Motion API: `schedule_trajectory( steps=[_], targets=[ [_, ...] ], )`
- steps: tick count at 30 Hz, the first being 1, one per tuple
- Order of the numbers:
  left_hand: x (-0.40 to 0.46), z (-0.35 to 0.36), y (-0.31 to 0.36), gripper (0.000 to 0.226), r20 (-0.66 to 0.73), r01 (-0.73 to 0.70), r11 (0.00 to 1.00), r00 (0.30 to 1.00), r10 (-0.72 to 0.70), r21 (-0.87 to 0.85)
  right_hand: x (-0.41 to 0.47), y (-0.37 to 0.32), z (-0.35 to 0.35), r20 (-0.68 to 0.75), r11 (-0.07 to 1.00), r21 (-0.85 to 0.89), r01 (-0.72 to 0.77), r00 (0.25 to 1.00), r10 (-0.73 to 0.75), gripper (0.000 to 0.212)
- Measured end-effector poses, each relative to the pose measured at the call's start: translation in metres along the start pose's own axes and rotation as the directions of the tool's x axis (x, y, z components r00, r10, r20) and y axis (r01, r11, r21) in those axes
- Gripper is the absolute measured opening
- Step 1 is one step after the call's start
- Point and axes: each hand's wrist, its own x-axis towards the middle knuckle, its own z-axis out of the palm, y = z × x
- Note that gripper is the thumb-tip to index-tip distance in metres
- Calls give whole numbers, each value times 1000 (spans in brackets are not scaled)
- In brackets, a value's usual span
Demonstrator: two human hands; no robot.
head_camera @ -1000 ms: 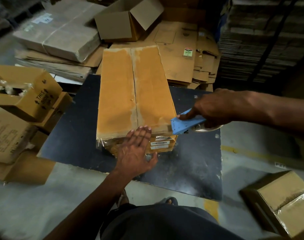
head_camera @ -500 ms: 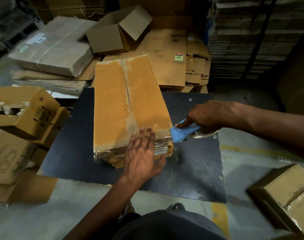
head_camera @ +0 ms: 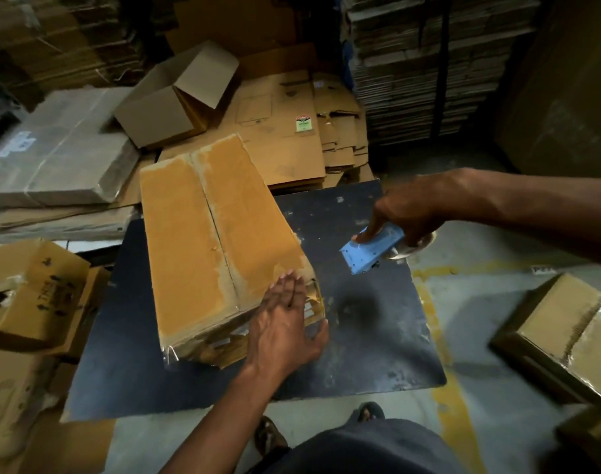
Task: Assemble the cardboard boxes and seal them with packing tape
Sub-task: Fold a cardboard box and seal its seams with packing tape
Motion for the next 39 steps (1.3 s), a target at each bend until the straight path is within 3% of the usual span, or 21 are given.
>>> schedule_trajectory(
  steps=[3, 7, 10, 13, 17, 21, 30, 33, 35, 37, 39],
  targets=[
    [-1, -6, 2, 95, -11, -2, 1000, 1000, 2, -7, 3, 0, 10, -32, 1000, 26, 3, 999, -2, 83],
    [5, -20, -2, 92, -17, -19, 1000, 1000, 19, 8, 35, -21, 38, -147, 996, -72, 46, 988, -56, 73],
    [27, -28, -17, 83, -128, -202, 978, 970, 206, 45, 54, -41, 56, -215, 991, -102, 91, 970, -111, 62],
    [63, -38, -31, 84, 17, -372, 921, 928, 372, 113, 64, -51, 56, -224, 998, -6, 66, 972, -65, 40],
    [91, -44, -39, 97, 192, -528, 821, 848, 495, 216, 72, -47, 56, -220, 996, 94, -7, 975, 28, 35],
    [105, -45, -42, 97, 231, -612, 767, 788, 571, 192, 75, -44, 58, -159, 982, 186, -42, 985, 72, 33],
    [117, -39, -47, 89, 175, -715, 681, 699, 694, 156, 82, -63, 47, -145, 993, 98, -59, 987, 73, 35],
    [119, -41, -47, 82, 164, -739, 662, 673, 721, 123, 79, -75, 46, -222, 993, 82, -83, 970, 100, 33],
    [121, -42, -46, 82, 188, -740, 661, 671, 717, 123, 84, -76, 69, -387, 992, 126, 6, 921, 43, 14],
    [123, -41, -46, 85, 209, -743, 650, 669, 713, 160, 95, -78, 88, -341, 988, 153, -2, 938, 54, 14],
    [125, -40, -48, 87, 217, -746, 648, 666, 714, 155, 110, -74, 106, -87, 994, 26, -102, 991, 104, 27]
  ],
)
